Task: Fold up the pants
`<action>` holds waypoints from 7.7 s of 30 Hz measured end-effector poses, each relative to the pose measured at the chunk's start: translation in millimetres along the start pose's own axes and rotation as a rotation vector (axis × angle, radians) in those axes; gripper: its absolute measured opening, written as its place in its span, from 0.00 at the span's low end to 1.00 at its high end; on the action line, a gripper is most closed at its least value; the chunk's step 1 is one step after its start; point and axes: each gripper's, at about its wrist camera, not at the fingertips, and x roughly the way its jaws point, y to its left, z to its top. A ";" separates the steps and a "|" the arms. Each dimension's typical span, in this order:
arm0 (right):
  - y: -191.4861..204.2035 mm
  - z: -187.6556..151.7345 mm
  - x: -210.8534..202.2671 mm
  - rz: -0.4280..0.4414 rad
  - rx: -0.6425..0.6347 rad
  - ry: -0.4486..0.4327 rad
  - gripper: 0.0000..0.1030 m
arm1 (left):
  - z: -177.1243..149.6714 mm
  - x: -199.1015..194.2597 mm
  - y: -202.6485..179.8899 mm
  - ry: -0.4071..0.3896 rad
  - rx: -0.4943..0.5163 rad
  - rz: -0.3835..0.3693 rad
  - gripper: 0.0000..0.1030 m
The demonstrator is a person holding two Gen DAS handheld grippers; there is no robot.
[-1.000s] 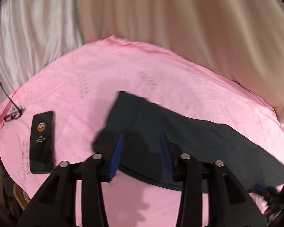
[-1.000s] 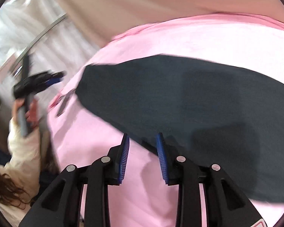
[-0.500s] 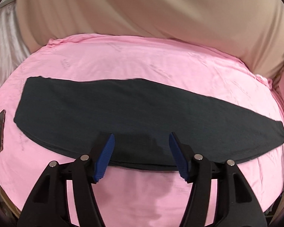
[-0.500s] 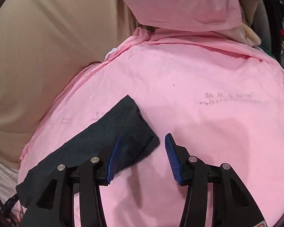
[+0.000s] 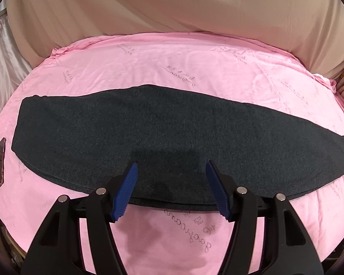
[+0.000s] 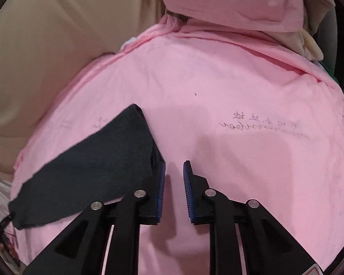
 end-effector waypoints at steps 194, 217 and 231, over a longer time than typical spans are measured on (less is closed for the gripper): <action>272.8 -109.1 -36.8 0.398 -0.404 0.061 0.05 | 10.6 67.8 43.1 0.100 -0.076 -0.159 0.22; 254.1 -170.5 -92.0 0.296 -0.523 0.073 0.17 | -31.3 -30.5 36.1 -0.067 0.060 -0.040 0.39; 237.4 -198.5 -106.3 0.225 -0.479 0.093 0.30 | -71.4 -50.3 26.3 -0.053 0.108 -0.012 0.47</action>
